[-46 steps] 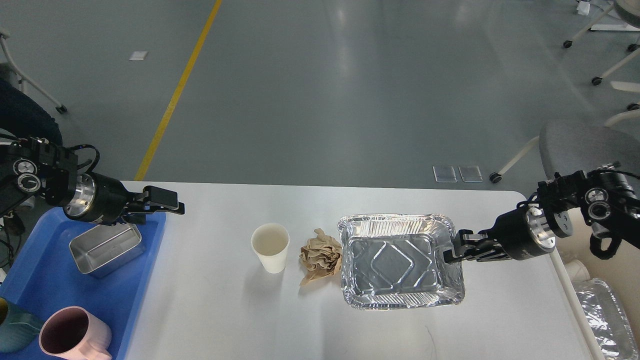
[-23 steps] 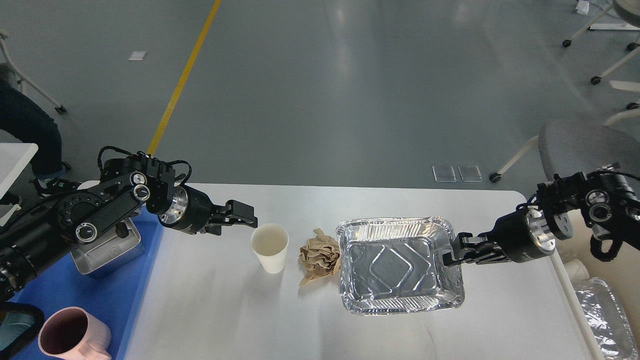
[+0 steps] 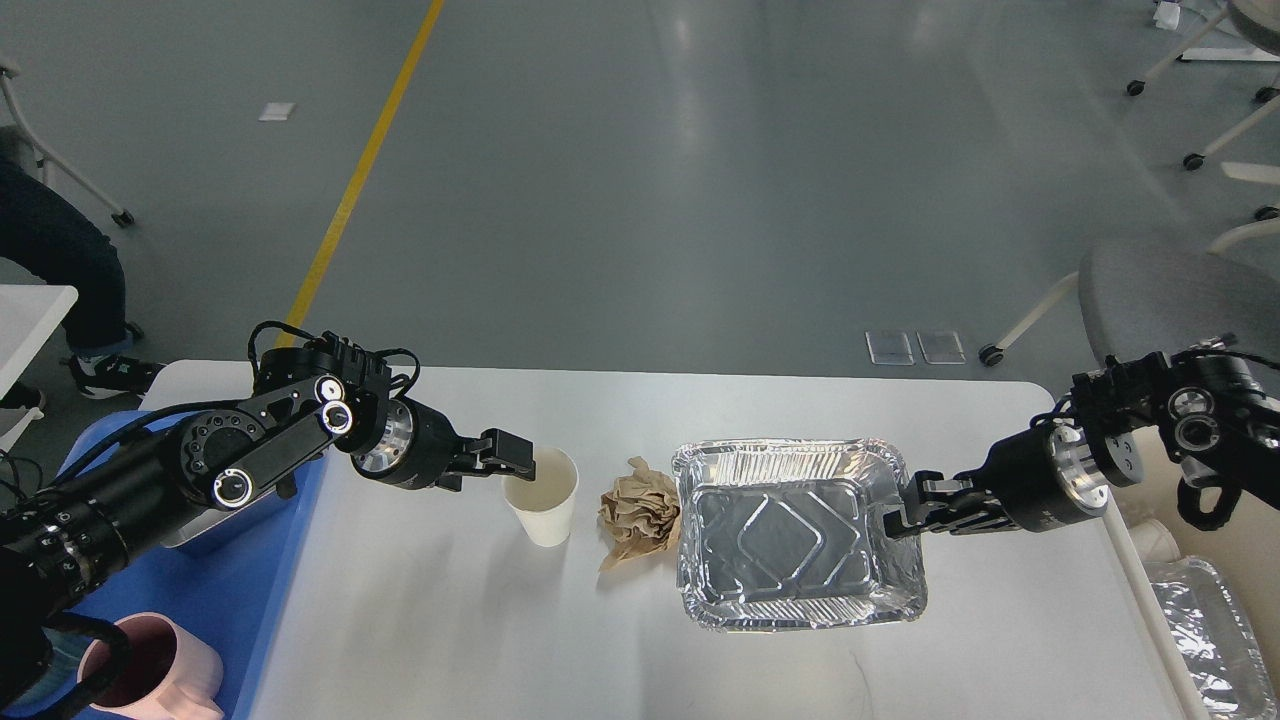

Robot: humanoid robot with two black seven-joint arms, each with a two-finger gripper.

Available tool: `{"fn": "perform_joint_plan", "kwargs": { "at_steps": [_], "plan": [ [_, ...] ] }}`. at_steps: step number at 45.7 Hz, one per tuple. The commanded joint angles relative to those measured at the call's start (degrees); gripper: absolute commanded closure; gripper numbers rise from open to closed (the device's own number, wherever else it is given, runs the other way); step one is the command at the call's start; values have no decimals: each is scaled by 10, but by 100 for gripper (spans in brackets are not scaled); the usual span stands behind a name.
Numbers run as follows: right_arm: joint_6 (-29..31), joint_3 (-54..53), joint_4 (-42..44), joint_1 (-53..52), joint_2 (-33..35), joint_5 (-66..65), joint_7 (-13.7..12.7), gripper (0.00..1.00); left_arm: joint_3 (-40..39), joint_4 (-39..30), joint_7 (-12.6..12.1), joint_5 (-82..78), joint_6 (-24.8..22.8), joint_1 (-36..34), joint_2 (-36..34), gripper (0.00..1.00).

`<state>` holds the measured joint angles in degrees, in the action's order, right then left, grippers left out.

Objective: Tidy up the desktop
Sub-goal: 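Grasp the white paper cup with the left gripper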

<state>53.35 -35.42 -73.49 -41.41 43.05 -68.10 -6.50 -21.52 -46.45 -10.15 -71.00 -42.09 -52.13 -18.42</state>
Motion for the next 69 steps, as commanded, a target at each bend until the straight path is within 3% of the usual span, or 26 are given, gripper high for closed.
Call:
{"fn": "perform_joint_plan", "kwargs": {
  "at_steps": [1, 7, 10, 17, 34, 58, 69],
  "plan": [
    [-1, 0, 0, 2, -1, 0, 0, 100, 15, 8, 2, 1, 24, -1, 9, 3],
    [-1, -1, -1, 5, -1, 1, 0, 100, 28, 9, 3, 0, 36, -1, 17, 4],
    [-1, -1, -1, 5, 1, 1, 0, 100, 35, 9, 4, 0, 44, 0, 24, 9],
    [-2, -1, -1, 7, 2, 1, 0, 100, 73, 8, 7, -12, 55, -2, 29, 52],
    [-3, -1, -1, 12, 1, 0, 0, 100, 85, 8, 17, -19, 47, -14, 35, 98],
    [-6, -1, -3, 20, 0, -1, 0, 100, 119, 7, 52, -19, 44, -10, -9, 100],
    [-9, -1, -2, 20, -2, -2, 0, 100, 131, -56, 77, -16, -2, -11, -161, 100]
  ]
}}
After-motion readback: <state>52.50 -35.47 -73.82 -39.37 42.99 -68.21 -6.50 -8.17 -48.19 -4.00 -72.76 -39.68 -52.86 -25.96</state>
